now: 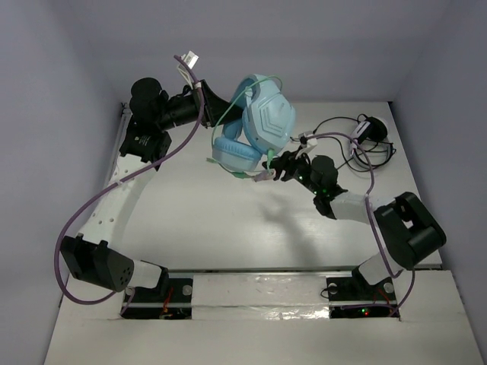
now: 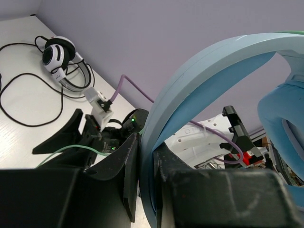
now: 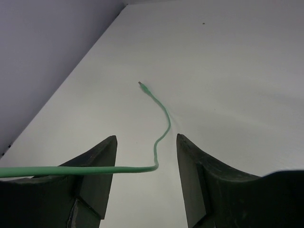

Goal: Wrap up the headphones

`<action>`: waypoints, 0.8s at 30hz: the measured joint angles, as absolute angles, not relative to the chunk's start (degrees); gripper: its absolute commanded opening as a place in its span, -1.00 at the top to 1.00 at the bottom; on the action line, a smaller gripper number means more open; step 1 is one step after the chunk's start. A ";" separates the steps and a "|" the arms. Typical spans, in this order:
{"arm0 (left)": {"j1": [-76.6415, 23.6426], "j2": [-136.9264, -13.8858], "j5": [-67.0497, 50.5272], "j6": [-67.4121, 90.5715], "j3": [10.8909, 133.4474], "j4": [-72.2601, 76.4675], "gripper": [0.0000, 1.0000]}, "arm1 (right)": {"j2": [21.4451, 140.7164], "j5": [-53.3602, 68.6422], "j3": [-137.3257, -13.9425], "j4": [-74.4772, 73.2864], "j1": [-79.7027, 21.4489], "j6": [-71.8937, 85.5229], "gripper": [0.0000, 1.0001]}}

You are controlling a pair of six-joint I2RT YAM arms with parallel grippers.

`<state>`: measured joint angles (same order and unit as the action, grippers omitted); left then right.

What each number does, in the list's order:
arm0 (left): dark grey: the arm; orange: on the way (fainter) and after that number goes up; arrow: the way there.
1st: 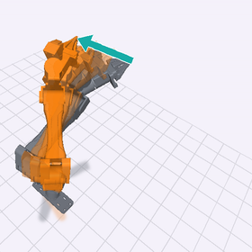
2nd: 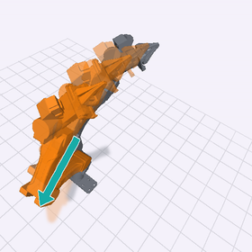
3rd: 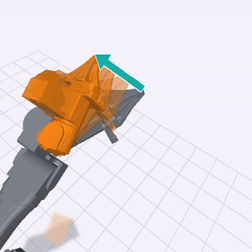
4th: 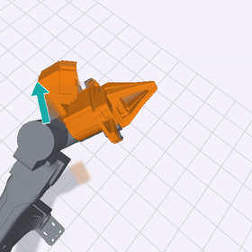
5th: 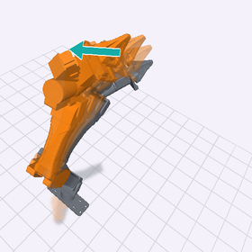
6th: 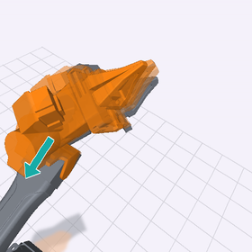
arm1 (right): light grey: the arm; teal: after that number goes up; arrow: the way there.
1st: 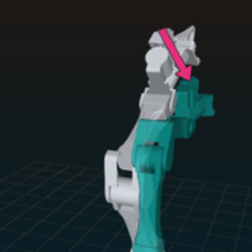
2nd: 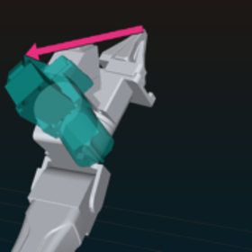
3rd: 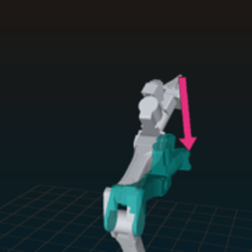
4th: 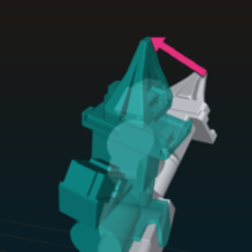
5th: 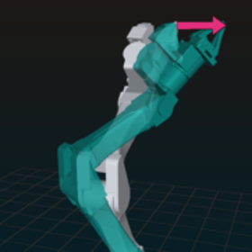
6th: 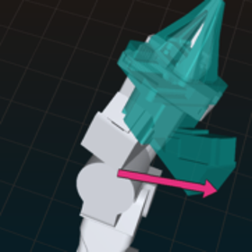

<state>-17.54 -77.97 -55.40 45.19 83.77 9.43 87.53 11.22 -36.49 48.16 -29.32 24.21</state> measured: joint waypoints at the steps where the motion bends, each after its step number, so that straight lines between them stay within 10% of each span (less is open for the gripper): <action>1: -17.54 -77.97 -55.40 45.39 83.83 9.56 1.00 | 88.62 11.49 -37.15 48.90 -29.32 24.49 -0.16; 11: -17.06 -77.97 -54.74 45.91 83.94 9.58 1.00 | 95.09 13.80 -39.48 56.07 -29.32 28.86 0.87; 24: -16.36 -80.86 -36.62 44.82 85.80 5.67 1.00 | 84.42 10.50 -39.16 41.91 -35.90 31.38 1.00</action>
